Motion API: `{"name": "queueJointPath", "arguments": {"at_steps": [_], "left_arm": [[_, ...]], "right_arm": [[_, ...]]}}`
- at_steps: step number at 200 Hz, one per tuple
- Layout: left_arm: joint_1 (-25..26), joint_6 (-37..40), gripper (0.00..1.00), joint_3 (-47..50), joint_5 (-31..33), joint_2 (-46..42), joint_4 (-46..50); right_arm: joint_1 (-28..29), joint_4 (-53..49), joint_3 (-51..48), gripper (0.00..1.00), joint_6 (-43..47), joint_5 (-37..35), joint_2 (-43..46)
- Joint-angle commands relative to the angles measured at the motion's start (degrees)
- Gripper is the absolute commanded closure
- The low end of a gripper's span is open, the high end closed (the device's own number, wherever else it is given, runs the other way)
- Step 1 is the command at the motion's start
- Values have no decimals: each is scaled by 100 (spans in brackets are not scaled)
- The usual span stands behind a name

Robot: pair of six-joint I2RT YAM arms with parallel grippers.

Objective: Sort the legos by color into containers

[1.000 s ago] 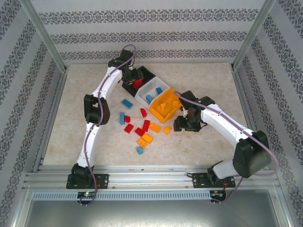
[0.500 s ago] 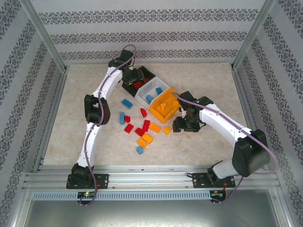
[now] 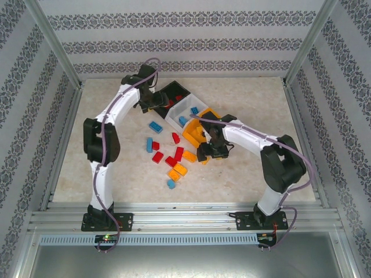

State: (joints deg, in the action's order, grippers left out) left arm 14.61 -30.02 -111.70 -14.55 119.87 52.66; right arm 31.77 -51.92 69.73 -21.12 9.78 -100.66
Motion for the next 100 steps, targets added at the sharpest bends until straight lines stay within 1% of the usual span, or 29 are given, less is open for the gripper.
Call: {"name": "queueJointPath", "arguments": {"at_steps": [1,23,47,79,100], "left_arm": [[-25,-24,30,896,23,-653,-606],[-59,-48,30,1567,-4,-1071,-648],[-102,-30,30,1987,13,-1369,-626],[-167,-48,30,2219,1,-1570,-604],[-174,-64,30,2223,-14,-1592,-573]], "right_arm": [[87,-13,245,30,488,-367,-283],[160,33,350,30,774,-526,-554],[256,74,444,30,937,-621,-784],[363,213,437,30,916,-517,-948],[404,302,326,32,869,-483,-1032]]}}
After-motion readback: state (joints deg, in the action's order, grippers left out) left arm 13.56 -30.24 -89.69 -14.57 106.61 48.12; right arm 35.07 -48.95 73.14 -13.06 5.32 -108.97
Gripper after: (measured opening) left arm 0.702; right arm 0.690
